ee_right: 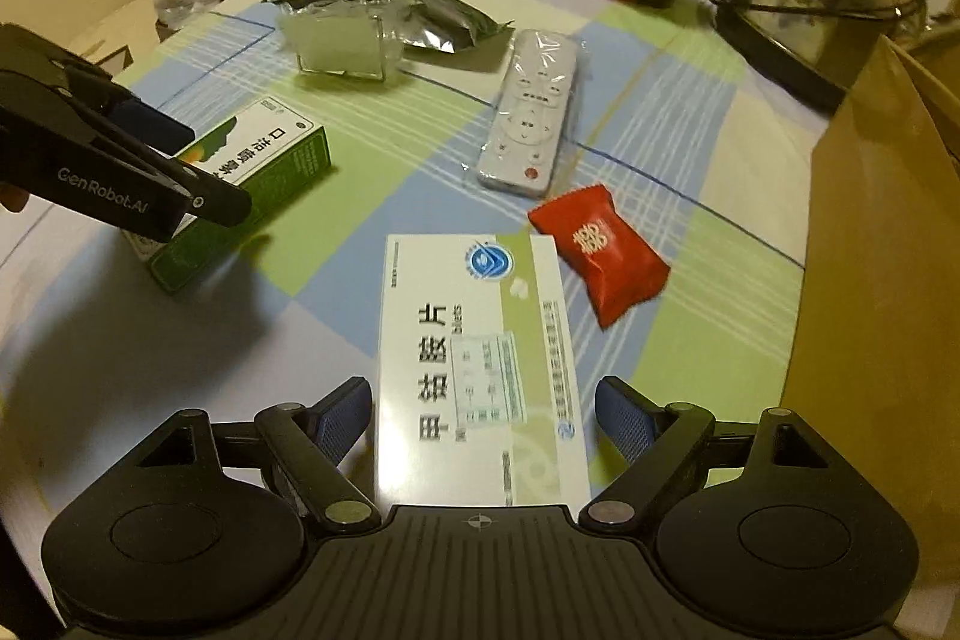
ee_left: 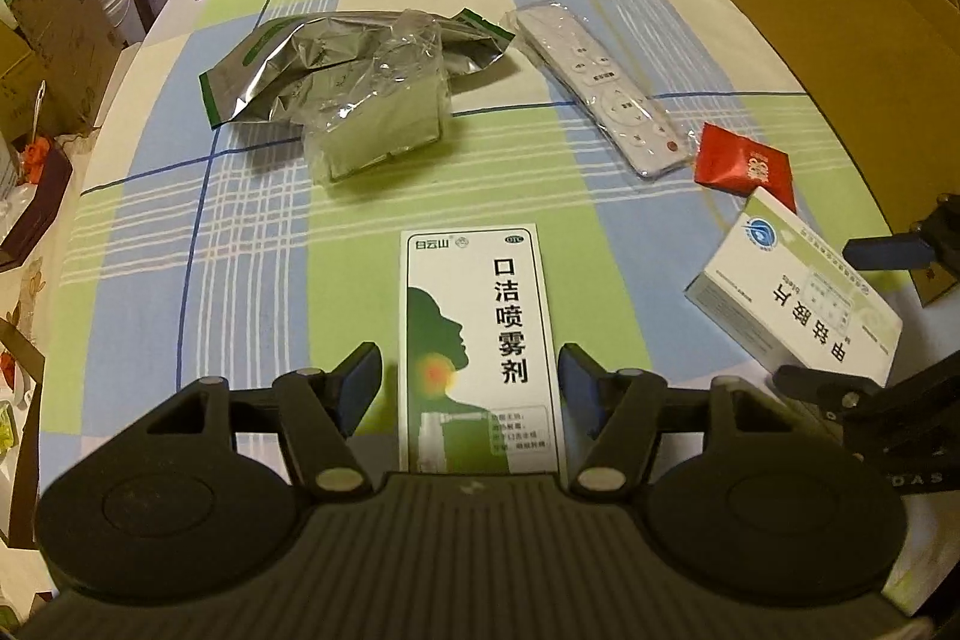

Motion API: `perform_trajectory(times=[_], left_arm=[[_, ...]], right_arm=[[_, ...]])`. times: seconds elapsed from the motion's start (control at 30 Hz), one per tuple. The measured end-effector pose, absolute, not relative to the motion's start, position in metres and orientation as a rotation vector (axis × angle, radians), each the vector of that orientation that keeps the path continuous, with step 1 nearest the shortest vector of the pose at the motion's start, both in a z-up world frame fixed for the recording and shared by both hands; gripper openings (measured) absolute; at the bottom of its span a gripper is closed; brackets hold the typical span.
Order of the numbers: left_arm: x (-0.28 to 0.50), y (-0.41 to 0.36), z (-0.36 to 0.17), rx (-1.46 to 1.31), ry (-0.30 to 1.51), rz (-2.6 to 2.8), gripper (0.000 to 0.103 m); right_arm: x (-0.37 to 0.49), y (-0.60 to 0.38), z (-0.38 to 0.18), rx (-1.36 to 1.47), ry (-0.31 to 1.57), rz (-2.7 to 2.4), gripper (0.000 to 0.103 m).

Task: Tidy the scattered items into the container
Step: 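Lift both held medicine boxes off the table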

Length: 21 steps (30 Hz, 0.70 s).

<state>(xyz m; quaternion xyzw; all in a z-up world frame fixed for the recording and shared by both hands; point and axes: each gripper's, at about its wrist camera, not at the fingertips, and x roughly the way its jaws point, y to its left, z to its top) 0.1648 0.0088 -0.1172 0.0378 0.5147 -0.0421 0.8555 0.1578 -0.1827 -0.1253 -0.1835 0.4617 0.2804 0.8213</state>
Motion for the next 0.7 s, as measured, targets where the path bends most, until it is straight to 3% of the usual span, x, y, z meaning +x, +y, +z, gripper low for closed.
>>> perform_trajectory(times=[0.27, 0.4, 0.47, 0.7], left_arm=[[0.169, 0.01, -0.123, 0.07, 1.082, -0.082, 0.061], [0.167, 0.012, -0.127, 0.042, 1.102, -0.081, 0.051], [0.164, 0.011, -0.125, 0.043, 1.102, -0.086, 0.051], [0.147, 0.008, -0.114, 0.027, 1.094, -0.102, 0.051]], right_arm=[[0.166, -0.182, -0.133, -0.376, 1.011, 0.587, 0.087], [0.166, -0.184, -0.134, -0.354, 1.027, 0.588, 0.087], [0.166, -0.186, -0.133, -0.338, 1.032, 0.586, 0.074], [0.155, -0.194, -0.119, -0.294, 1.013, 0.557, 0.073]])
